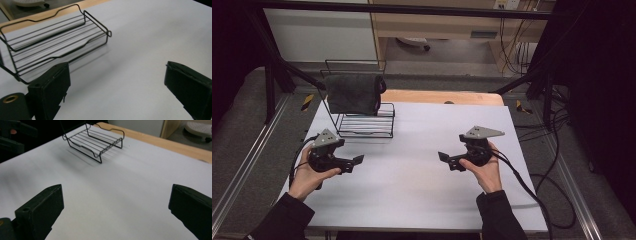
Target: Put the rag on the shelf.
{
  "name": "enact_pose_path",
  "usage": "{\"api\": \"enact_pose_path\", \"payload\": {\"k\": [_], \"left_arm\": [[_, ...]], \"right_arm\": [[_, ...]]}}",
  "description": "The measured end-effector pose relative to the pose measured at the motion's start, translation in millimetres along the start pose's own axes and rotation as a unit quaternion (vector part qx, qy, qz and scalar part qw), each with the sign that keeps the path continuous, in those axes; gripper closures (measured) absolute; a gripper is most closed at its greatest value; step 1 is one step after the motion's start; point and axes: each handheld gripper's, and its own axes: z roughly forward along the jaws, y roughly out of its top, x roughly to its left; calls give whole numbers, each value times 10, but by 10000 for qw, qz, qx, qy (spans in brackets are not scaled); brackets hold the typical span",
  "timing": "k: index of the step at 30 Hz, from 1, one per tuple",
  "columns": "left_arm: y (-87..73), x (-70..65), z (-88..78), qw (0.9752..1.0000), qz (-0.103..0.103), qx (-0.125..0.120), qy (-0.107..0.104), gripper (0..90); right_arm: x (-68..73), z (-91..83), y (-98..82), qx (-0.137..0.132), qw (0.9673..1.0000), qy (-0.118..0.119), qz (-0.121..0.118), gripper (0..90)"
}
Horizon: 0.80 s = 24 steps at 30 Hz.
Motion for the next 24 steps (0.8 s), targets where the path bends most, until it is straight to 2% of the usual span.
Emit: {"api": "enact_pose_path", "payload": {"k": [6,13,24], "left_arm": [[-146,-76,65,10000,79,28,-48,78],[-348,-73,100,9999,45,64,-121,78],[-586,-38,152,9995,43,199,-223,76]], "right_arm": [[-158,-55,-372,186,9996,-79,176,8],[-293,-123,-721,263,9991,-138,298,8],[-473,-263,-1046,371,9983,-257,367,8]]}}
